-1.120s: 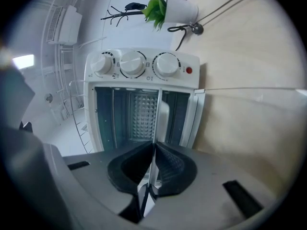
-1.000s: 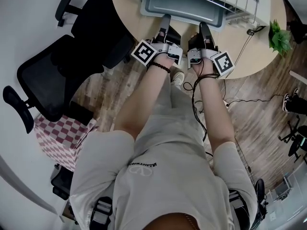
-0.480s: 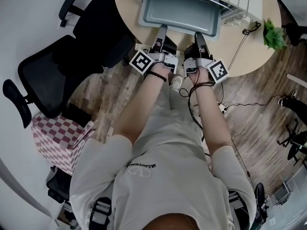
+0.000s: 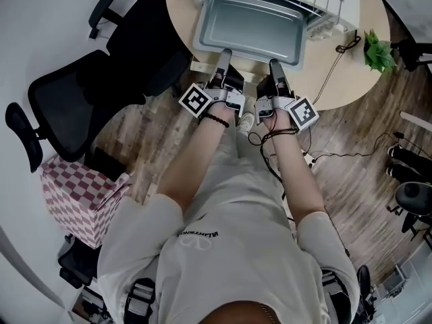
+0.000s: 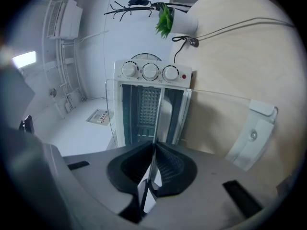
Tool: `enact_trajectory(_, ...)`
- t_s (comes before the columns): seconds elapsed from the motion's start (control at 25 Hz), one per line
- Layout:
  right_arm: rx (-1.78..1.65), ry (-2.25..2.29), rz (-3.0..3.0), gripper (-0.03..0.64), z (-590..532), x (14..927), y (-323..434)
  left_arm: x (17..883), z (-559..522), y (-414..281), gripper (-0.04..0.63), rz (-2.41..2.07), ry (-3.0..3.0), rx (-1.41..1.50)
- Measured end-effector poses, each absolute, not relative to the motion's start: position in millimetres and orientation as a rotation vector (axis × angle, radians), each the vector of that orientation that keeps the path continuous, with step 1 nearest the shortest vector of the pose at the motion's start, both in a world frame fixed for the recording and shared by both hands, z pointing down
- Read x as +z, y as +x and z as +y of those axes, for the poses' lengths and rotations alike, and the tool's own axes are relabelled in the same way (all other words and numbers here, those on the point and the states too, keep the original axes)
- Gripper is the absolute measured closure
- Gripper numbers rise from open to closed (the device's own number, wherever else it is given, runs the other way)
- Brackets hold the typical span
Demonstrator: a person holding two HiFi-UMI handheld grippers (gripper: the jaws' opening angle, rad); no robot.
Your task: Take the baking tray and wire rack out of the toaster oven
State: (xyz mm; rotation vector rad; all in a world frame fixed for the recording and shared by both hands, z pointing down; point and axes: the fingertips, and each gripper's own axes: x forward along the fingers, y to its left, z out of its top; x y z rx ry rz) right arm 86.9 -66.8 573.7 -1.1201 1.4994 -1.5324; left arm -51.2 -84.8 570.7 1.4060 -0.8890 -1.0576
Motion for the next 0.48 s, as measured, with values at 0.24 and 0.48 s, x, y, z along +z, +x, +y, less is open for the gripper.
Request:
enact_trajectory(0.24,-1.547,-1.085,1.532,0.592,-45.9,563.2,81.0,558.2,-65.5,-56.4,0.594,-0.894,1.427,-1.060)
enact_trajectory(0.48,-1.578,-1.049,1.541,0.592,-19.1,546.9,73.0,541.8,-37.8,-62.7,0.594,-0.897,1.419,-1.056)
